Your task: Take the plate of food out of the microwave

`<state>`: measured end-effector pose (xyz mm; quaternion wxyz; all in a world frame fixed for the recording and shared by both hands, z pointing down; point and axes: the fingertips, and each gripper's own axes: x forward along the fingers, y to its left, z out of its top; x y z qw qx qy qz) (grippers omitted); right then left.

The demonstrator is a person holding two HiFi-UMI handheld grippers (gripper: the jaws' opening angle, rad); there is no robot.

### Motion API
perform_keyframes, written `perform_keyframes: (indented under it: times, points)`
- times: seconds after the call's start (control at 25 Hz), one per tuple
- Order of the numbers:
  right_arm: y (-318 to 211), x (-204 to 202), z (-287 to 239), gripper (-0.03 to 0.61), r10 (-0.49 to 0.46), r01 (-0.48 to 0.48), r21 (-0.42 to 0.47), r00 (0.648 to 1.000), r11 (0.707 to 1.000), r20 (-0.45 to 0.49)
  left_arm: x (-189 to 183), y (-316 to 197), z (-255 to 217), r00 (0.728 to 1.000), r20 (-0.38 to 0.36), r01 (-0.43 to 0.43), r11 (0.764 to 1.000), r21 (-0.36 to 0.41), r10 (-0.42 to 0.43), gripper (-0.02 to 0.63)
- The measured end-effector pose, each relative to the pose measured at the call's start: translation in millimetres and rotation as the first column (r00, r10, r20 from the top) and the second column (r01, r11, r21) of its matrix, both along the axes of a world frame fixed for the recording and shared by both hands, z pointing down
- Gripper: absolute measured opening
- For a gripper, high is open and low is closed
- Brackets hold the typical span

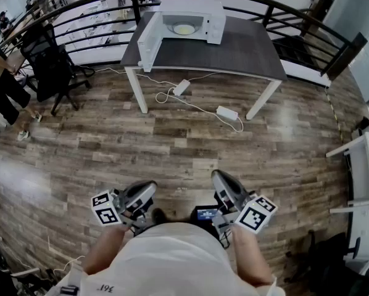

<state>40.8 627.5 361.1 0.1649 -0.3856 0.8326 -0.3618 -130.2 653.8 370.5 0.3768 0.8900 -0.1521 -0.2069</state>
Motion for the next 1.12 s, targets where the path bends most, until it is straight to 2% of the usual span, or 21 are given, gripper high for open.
perform_keyframes:
  times: [1.12]
  points:
    - [-2.6,-2.1,3.2,-0.002,-0.009,0.010,0.009,0.999,1.000,-0.047,1.6,-1.7,-2.7,1.000,-0.005,0.000,1.000,-0.005,0.000,0.006]
